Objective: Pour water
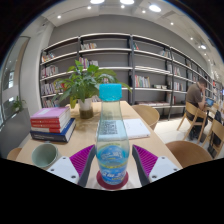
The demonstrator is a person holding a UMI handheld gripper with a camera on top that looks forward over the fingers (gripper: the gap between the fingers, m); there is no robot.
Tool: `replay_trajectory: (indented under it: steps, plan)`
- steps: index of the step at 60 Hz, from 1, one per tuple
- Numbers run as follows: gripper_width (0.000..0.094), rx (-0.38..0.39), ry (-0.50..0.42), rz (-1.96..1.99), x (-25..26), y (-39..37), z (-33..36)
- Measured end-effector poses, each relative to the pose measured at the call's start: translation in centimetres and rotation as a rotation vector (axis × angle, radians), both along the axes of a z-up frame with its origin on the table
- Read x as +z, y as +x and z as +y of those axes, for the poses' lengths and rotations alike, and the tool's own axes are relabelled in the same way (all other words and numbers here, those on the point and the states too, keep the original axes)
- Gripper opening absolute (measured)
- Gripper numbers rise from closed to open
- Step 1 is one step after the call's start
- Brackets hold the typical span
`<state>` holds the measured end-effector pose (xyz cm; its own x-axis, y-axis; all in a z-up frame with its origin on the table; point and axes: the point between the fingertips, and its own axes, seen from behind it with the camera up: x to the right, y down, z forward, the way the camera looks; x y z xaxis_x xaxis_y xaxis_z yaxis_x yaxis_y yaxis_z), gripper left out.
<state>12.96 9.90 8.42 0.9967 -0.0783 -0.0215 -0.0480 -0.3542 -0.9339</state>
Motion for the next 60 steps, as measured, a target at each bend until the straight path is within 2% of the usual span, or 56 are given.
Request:
replay_trajectory:
  steps: [6, 18, 23, 28, 42, 60]
  plan:
    - [0.0806, -0.013, -0.058, 0.011, -1.1, -0.3, -3.7]
    - [0.0819, -0.025, -0.198, -0.012, -3.4, -2.9, -17.2]
    - [0.0820, -0.013, -0.270, -0.003, -3.4, -5.6, -23.1]
    - [0.0825, 0.023, -0.301, 0.026, -2.2, -9.0, -27.5]
    - [0.0835, 0.128, -0.283, 0.019, 5.9, -16.5, -33.8]
    - [0.0837, 0.107, -0.162, -0.009, 15.0, -18.2, -34.9]
